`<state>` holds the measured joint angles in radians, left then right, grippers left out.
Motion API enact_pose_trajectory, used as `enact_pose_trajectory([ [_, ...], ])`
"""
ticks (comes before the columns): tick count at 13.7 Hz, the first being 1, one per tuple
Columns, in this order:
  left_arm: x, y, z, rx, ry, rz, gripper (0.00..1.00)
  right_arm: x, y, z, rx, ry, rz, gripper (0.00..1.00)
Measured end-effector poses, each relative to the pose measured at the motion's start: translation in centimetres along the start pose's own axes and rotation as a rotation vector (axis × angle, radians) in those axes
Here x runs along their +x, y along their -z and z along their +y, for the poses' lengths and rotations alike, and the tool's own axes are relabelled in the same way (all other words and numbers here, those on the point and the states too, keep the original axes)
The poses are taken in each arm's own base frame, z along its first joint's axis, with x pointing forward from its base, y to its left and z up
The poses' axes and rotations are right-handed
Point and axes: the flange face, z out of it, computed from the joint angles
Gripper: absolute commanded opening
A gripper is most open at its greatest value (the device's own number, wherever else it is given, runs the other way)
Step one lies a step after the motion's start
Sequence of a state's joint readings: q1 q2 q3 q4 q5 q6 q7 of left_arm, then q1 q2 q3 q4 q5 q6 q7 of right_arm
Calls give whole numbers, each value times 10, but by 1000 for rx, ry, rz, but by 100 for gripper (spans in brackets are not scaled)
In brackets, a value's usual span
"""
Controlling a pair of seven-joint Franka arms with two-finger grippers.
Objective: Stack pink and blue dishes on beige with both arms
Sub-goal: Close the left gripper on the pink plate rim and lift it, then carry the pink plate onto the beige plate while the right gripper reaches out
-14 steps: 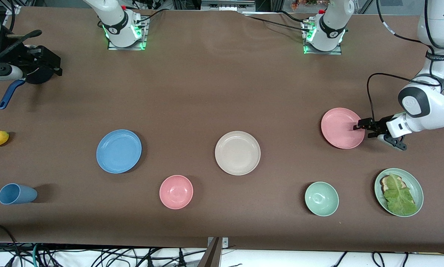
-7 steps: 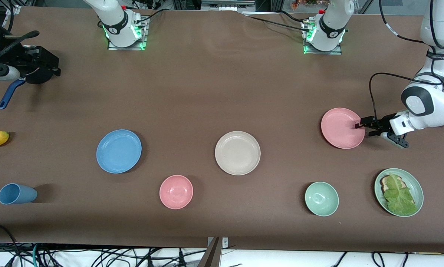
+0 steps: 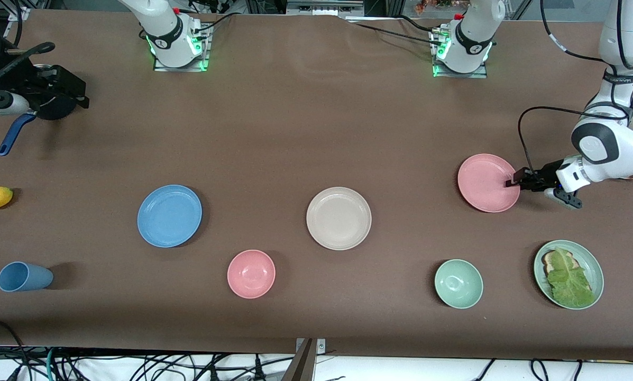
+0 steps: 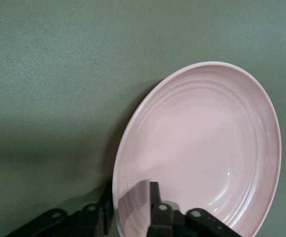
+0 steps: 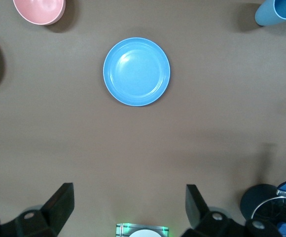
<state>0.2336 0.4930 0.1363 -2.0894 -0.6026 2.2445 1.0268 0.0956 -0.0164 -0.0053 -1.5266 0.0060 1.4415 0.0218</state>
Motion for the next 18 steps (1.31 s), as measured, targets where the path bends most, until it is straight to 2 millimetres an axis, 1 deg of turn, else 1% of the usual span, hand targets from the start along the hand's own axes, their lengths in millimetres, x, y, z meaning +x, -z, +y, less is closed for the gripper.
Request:
enact_pose_trajectory([
  [3,1,2,1,-2,-3,2,0,1,-2,0,1,0,-4,100],
  [6,2,3,4,-23,-7,-8,0,5,-8,0,4,0,-15,100],
  [8,8,12,15,-54,1,-13,0,7,-10,0,4,0,-18,100],
  [9,16,20,25,-75,28,-17,0,7,-10,0,4,0,-17,100],
  [11,43,36,59,-98,71,-28,0,7,-9,-1,5,1,-15,100],
  [12,60,39,82,-94,86,-34,0,8,-10,-1,5,1,-16,100],
  [13,77,36,107,-86,100,-43,0,8,-10,-1,5,1,-17,100],
  [15,110,24,166,-67,144,-68,0,9,-11,-1,5,2,-18,100],
  [16,124,17,197,-57,171,-78,0,9,-12,-2,5,5,-19,100],
  [18,147,5,256,-39,224,-91,0,9,-13,-5,5,9,-21,100],
])
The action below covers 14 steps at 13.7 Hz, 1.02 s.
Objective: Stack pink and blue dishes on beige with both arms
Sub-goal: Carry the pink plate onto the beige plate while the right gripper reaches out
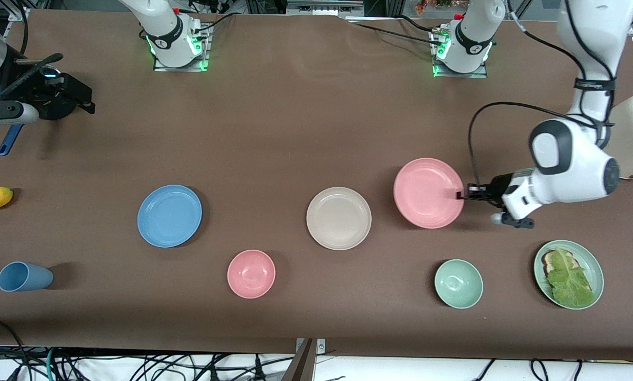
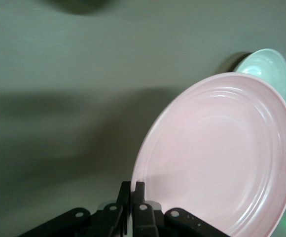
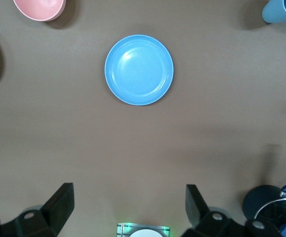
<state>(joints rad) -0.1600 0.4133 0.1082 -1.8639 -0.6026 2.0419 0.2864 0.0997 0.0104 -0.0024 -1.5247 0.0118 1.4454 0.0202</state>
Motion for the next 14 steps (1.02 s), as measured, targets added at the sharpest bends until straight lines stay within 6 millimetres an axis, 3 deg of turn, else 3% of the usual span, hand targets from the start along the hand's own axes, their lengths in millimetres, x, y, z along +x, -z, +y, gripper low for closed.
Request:
enact_pose_trajectory([
  [2,7,-12,49,14,42,3,0,2,-3,0,0,1,-5,100],
  [5,16,-38,96,41,84,48,0,14,-18,0,-1,0,-22,100],
  [11,14,-116,154,90,176,143,0,50,-64,0,-6,-1,-44,100],
  [14,15,-146,172,100,209,171,0,65,-85,0,-7,-1,-48,100],
])
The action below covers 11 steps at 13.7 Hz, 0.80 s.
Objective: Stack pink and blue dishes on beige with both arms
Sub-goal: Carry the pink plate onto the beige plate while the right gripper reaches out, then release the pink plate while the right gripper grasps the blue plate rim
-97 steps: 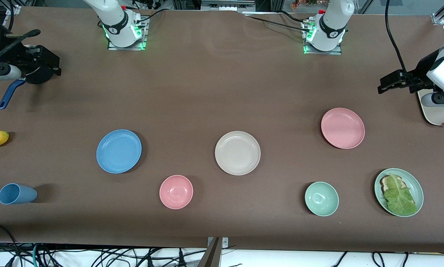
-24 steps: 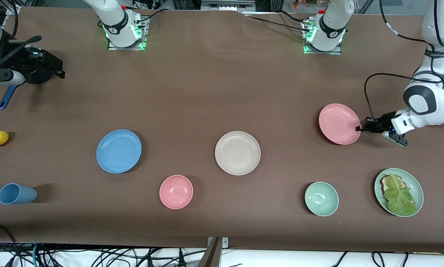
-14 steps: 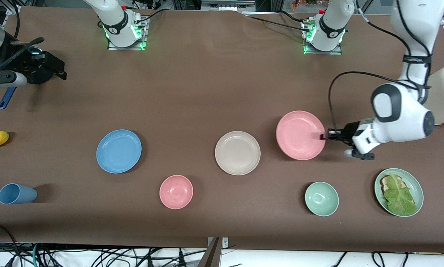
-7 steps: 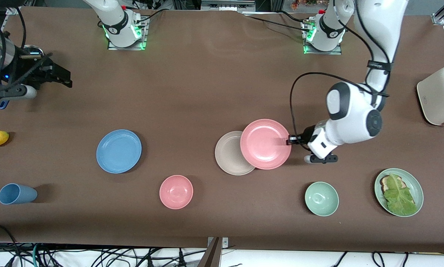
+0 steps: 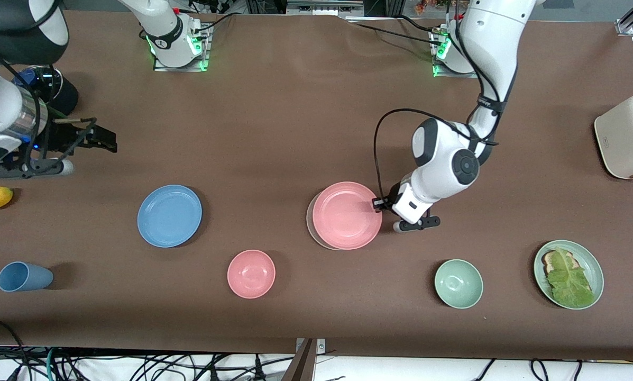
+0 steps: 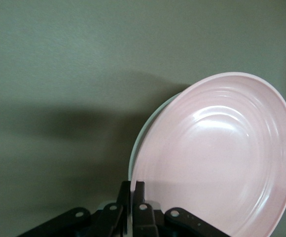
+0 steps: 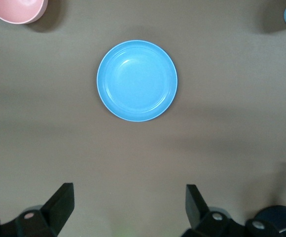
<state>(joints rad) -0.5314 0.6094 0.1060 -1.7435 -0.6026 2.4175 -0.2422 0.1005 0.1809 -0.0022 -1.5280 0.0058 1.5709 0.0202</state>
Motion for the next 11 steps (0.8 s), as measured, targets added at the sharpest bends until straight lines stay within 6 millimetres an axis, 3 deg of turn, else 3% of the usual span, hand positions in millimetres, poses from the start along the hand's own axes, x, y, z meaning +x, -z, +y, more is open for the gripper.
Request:
enact_pose_trajectory([
  [4,0,-15,10,4,10,12,0,15,-21,0,0,0,20,100],
  [11,-17,-31,17,23,-16,-14,0,42,-105,6,-1,-11,92,100],
])
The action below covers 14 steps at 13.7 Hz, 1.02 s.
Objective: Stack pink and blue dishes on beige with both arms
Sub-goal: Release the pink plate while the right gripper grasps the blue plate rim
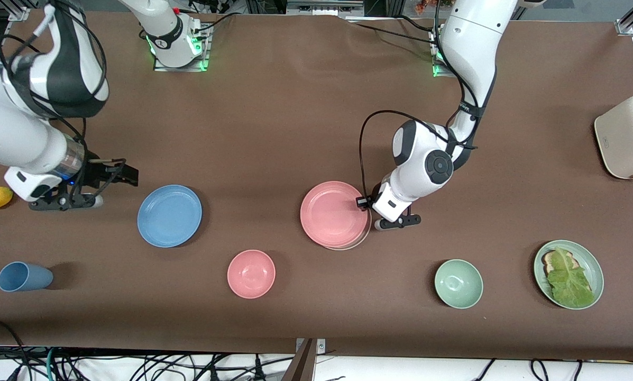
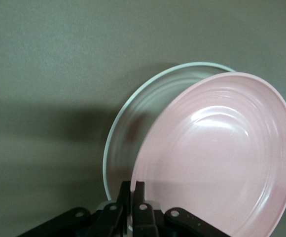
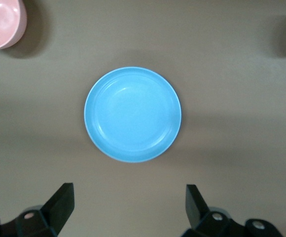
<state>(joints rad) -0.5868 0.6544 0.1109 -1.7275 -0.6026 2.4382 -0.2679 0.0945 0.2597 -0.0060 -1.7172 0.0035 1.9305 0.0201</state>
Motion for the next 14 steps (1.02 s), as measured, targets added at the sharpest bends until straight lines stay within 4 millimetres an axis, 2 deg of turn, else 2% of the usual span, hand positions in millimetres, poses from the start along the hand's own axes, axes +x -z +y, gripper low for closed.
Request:
enact_pose_trajectory([
  [5,7,-2,-23,24,-68,-3,2,7,-84,12,-8,2,59,100],
  [6,9,-1,-26,24,-73,0,17,6,-101,20,-14,12,77,100],
  [7,10,0,-27,24,-76,1,24,3,-118,31,-21,21,94,100],
  [8,10,0,-27,24,-76,2,40,0,-133,40,-28,22,104,100],
  [9,11,1,-28,24,-75,4,50,-5,-146,48,-34,20,108,100],
  [10,12,2,-29,24,-73,6,67,-8,-156,53,-37,18,111,100],
  [11,14,3,-30,22,-70,10,100,-10,-165,56,-39,16,118,100],
  [14,21,9,-35,18,-59,19,100,-7,-191,68,-48,17,150,98],
])
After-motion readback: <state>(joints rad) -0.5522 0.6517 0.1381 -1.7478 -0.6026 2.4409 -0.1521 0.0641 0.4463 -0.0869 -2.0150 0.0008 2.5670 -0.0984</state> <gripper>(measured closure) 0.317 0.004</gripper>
